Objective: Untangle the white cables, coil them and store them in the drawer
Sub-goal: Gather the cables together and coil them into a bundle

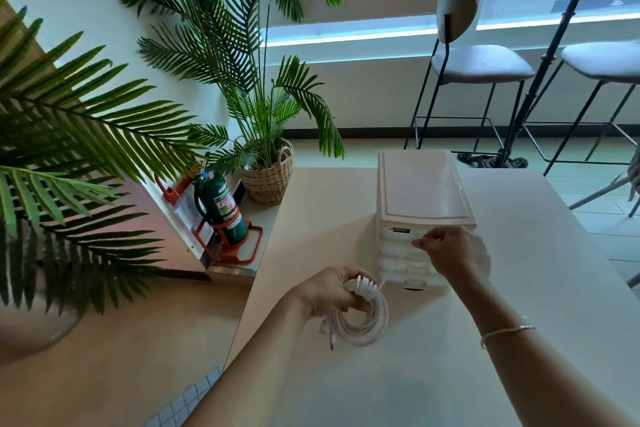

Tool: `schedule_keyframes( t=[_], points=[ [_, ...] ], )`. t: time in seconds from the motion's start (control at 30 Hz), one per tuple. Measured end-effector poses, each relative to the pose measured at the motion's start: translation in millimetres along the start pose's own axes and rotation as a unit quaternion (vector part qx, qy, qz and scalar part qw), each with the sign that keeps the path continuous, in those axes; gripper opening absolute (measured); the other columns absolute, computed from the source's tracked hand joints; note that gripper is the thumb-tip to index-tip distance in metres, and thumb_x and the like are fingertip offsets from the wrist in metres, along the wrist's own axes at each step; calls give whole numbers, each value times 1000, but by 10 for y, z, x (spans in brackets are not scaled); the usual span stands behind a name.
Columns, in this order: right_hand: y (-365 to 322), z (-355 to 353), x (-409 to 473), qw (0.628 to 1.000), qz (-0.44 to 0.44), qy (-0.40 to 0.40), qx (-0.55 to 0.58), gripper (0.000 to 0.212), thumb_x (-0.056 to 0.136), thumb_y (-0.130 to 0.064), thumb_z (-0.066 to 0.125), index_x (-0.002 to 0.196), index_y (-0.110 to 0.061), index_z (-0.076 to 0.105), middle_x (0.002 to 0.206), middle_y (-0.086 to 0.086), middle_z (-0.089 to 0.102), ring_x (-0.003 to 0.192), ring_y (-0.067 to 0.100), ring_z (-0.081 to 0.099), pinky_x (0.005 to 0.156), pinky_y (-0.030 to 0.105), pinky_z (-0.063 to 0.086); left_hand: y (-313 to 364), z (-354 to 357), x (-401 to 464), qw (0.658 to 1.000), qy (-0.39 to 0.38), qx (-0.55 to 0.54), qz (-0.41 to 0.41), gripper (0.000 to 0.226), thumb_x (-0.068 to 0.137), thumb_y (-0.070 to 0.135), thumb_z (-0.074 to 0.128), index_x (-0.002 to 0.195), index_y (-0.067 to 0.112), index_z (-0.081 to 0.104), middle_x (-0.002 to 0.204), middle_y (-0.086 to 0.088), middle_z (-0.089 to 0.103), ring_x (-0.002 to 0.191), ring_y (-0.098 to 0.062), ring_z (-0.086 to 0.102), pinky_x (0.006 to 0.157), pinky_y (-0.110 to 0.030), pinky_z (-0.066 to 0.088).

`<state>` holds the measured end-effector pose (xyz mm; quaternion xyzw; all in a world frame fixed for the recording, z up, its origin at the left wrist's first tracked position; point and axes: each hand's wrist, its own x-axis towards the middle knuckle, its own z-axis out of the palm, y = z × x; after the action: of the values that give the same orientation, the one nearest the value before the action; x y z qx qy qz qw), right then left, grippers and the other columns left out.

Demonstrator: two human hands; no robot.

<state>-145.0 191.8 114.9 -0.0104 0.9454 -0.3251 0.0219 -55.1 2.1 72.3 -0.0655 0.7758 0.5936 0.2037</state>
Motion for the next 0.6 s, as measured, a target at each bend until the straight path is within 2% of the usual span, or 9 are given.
schedule_keyframes(
  t=[0.13, 0.27, 0.33, 0.4, 0.5, 0.6],
  points=[
    [136, 87, -28, 995, 62, -50, 62, 17, 74, -42, 73, 80, -25, 73, 81, -2, 66, 78, 16, 55, 69, 25, 40, 103, 77, -27, 995, -26, -89, 28, 35, 74, -15, 62, 88, 17, 60, 63, 13, 60, 54, 1, 50, 48, -13, 39],
    [174, 254, -76, 985, 91, -136, 62, 22, 67, -40, 80, 67, -22, 67, 66, -4, 64, 73, 16, 59, 66, 24, 43, 172, 135, -48, 990, -27, -130, 45, 31, 78, -14, 60, 89, 15, 57, 60, 13, 60, 51, 1, 51, 46, -12, 40],
    [195, 316, -86, 982, 99, -155, 45, 22, 65, -40, 80, 64, -22, 68, 67, 0, 65, 73, 19, 61, 63, 24, 43, 179, 166, -61, 989, -13, -140, 49, 27, 81, -12, 60, 90, 13, 56, 59, 13, 60, 51, 2, 51, 46, -11, 40],
    [184, 352, -115, 979, 91, -179, 39, 22, 67, -36, 79, 70, -14, 73, 73, 4, 67, 68, 18, 58, 58, 22, 42, 174, 185, -79, 987, 8, -152, 57, 28, 74, -4, 67, 93, 14, 57, 64, 11, 60, 52, 1, 52, 46, -12, 41],
    [111, 409, -183, 969, 83, -231, 17, 20, 79, -23, 66, 77, -3, 70, 69, 5, 62, 54, 13, 47, 49, 21, 37, 161, 229, -75, 984, 23, -170, 54, 40, 78, -8, 65, 106, 19, 54, 75, 5, 56, 54, 0, 53, 45, -13, 43],
    [78, 465, -259, 948, 99, -301, -43, 23, 88, -15, 48, 66, -10, 50, 55, 1, 42, 45, 11, 34, 40, 19, 27, 151, 269, -72, 985, 37, -166, 40, 31, 84, -10, 57, 103, 14, 59, 65, 11, 63, 53, 1, 54, 47, -11, 41]
  ],
)
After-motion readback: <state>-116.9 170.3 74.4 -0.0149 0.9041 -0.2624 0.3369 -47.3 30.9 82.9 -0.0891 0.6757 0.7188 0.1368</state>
